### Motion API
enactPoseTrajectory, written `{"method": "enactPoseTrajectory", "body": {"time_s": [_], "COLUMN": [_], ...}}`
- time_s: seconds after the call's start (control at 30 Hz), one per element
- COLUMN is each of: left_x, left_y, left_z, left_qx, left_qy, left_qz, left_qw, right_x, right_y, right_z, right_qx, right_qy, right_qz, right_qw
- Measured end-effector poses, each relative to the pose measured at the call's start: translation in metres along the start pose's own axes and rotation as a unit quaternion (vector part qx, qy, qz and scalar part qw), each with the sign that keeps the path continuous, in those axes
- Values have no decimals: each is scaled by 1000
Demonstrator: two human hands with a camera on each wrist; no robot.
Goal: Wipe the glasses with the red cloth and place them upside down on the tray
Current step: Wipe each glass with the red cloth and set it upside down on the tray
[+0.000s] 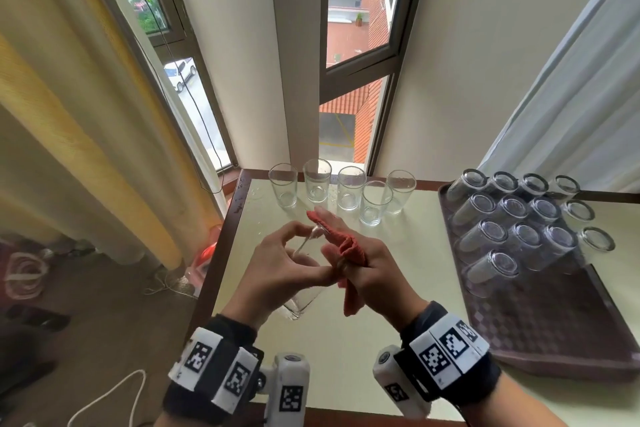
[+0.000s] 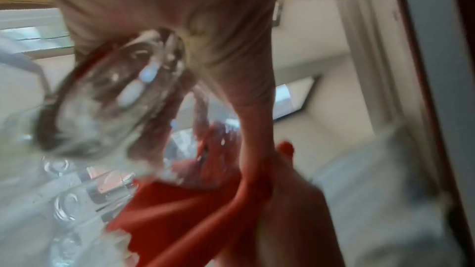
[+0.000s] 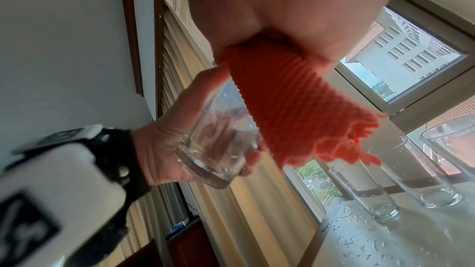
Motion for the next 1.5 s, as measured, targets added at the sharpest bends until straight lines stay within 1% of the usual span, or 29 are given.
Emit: {"method": "enactPoseTrajectory", "body": {"time_s": [0.07, 0.13, 0.17, 0.2, 0.27, 0.33, 0.4, 0.43, 0.47, 0.5, 0.53, 0.57, 0.6, 0.63, 0.67, 0.7, 0.73, 0.8, 0.83, 0.87, 0.93, 1.03, 1.1, 1.2, 1.27, 1.33, 1.4, 1.5], "left_x": [4, 9, 10, 10, 11, 15, 25, 33, 42, 51, 61, 71, 81, 91, 99, 106, 111, 118, 119, 120, 120, 116, 112, 104, 98, 93, 85, 72], "left_y": [1, 0, -1, -3, -6, -10, -16, -20, -25, -30, -34, -39, -44, -48, -50, -53, -54, -56, -56, -56, -54, -51, -47, -39, -34, -28, -19, -4], "left_z": [5, 12, 13, 12, 3, -15, -38, -49, -60, -70, -79, -88, -97, -104, -110, -114, -119, -123, -124, -124, -126, -127, -127, -120, -115, -110, -103, -94], "left_qx": [-109, -201, -228, -251, -292, -301, -261, -234, -209, -185, -162, -142, -129, -121, -114, -102, -91, -73, -64, -54, -39, -27, -20, -11, -3, 12, 47, 104], "left_qy": [28, 49, 54, 51, 32, 0, -26, -40, -57, -76, -93, -109, -125, -140, -155, -166, -176, -190, -194, -197, -200, -192, -185, -178, -162, -141, -116, -92], "left_qz": [71, 142, 159, 162, 147, 126, 112, 110, 112, 118, 126, 137, 152, 168, 185, 202, 218, 239, 244, 247, 246, 240, 228, 184, 139, 99, 76, 59], "left_qw": [991, 968, 959, 953, 945, 945, 958, 965, 970, 973, 974, 974, 972, 968, 964, 960, 956, 949, 948, 947, 948, 951, 956, 967, 977, 985, 989, 989], "right_x": [-2, -2, -2, -2, 0, 4, 13, 20, 28, 36, 44, 48, 50, 51, 53, 54, 56, 62, 67, 70, 76, 78, 78, 78, 78, 78, 76, 67], "right_y": [-1, -2, -2, -1, 0, 1, 3, 1, -2, -6, -11, -16, -17, -17, -14, -8, 0, 25, 38, 47, 57, 59, 60, 59, 56, 51, 44, 32], "right_z": [0, 0, 2, 3, 9, 20, 42, 57, 74, 90, 106, 119, 128, 137, 146, 156, 167, 185, 191, 195, 200, 205, 207, 208, 207, 204, 201, 192], "right_qx": [-34, -48, -46, -45, -65, -131, -234, -269, -271, -228, -142, -29, 89, 192, 268, 315, 334, 331, 340, 357, 383, 390, 392, 383, 373, 359, 330, 219], "right_qy": [-17, -10, 2, 17, 49, 101, 174, 209, 239, 263, 277, 282, 285, 292, 304, 318, 334, 362, 369, 371, 379, 393, 394, 395, 391, 382, 380, 388], "right_qz": [23, 51, 61, 65, 61, 46, 55, 77, 106, 128, 134, 120, 84, 33, -18, -68, -117, -210, -235, -243, -233, -226, -243, -255, -244, -214, -183, -129], "right_qw": [999, 997, 997, 997, 995, 985, 955, 937, 926, 929, 941, 951, 951, 936, 914, 892, 874, 846, 833, 822, 810, 802, 795, 795, 805, 824, 845, 886]}}
Point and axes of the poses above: each hand's wrist, its own x-axis away from the middle knuckle, its own y-axis out of the palm, z = x × y, the point moved 5 cm from there along -x, towards the middle knuckle, and after that the axes turned 13 degrees about -z, right-handed, at the moved point
